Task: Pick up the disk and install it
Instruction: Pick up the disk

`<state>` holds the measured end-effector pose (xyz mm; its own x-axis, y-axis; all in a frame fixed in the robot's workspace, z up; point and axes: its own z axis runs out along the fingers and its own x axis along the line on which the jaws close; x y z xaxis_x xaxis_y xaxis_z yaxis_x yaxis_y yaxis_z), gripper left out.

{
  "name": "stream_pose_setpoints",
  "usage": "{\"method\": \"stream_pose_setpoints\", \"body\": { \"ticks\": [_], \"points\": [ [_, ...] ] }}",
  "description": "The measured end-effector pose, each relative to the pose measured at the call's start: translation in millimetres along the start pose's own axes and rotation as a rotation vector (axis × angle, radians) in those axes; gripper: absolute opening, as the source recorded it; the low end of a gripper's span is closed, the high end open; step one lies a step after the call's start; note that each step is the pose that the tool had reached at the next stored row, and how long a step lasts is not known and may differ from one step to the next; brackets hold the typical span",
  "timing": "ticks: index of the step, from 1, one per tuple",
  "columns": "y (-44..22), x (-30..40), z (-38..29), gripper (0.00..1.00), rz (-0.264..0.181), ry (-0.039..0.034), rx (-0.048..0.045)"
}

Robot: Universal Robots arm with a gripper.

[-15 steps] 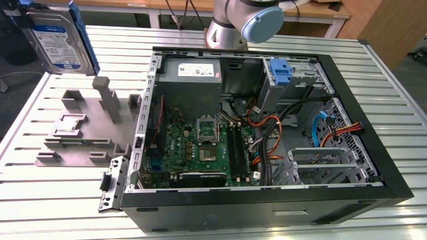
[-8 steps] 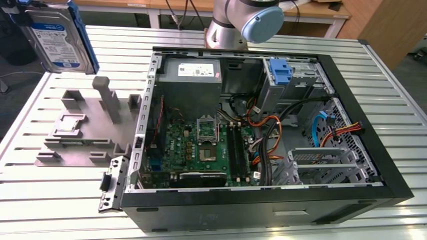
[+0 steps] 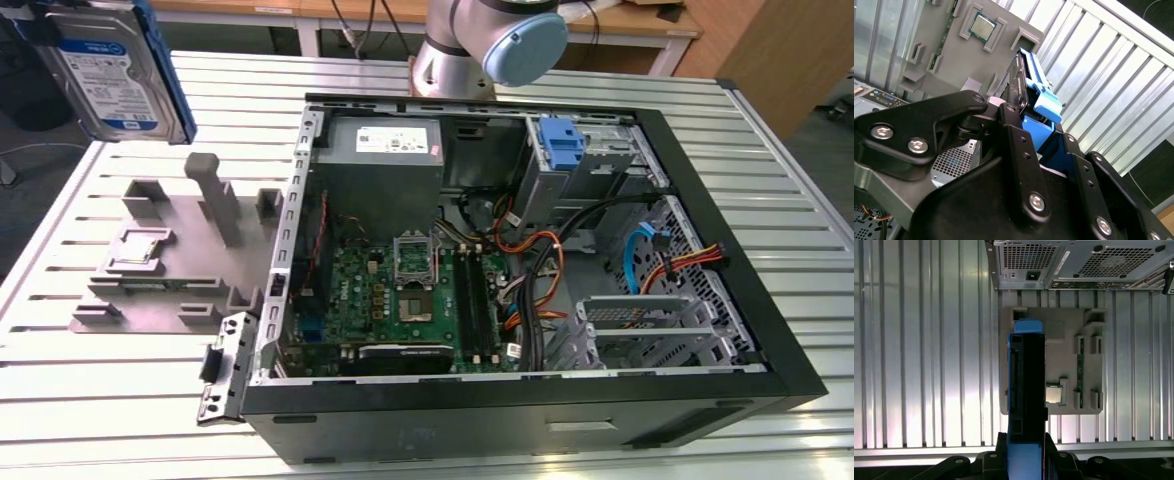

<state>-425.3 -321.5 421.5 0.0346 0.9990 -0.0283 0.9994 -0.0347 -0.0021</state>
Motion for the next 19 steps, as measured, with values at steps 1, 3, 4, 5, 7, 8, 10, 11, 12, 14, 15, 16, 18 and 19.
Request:
{"method": "stream_pose_setpoints", "body": {
  "ticks": [1, 3, 4, 5, 7, 8, 10, 11, 12, 14, 15, 16, 18, 19],
  "points": [
    [0.0, 0.0, -1.5, 0.36, 0.000, 0.0001, 0.0000],
    [0.0, -0.2, -5.3, 0.36, 0.000, 0.0001, -0.0001],
    [-0.1, -0.2, -7.0, 0.36, 0.000, 0.0000, -0.0001],
    [-0.1, -0.3, -8.4, 0.36, 0.000, 0.0001, -0.0002],
    [-0.1, -0.3, -10.6, 0.36, 0.000, 0.0001, -0.0003],
    [0.0, -0.3, -11.5, 0.36, 0.000, 0.0001, -0.0004],
    [-0.1, -0.4, -12.9, 0.36, 0.000, 0.0001, -0.0010],
    [-0.1, -0.4, -13.5, 0.36, 0.000, 0.0002, -0.0014],
    [-0.1, -0.4, -13.7, 0.36, 0.000, 0.0001, -0.0022],
    [0.0, -0.4, -14.1, 0.36, 0.000, -0.0004, -0.0061],
    [0.0, -0.4, -14.2, 0.36, 0.000, -0.0009, -0.0084],
    [0.0, -0.4, -14.3, 0.36, 0.000, -0.0009, -0.0096],
    [-0.1, -0.4, -14.5, 0.36, 0.000, -0.0008, -0.0105],
    [0.0, -0.4, -14.6, 0.36, 0.000, -0.0008, -0.0108]
  ]
}}
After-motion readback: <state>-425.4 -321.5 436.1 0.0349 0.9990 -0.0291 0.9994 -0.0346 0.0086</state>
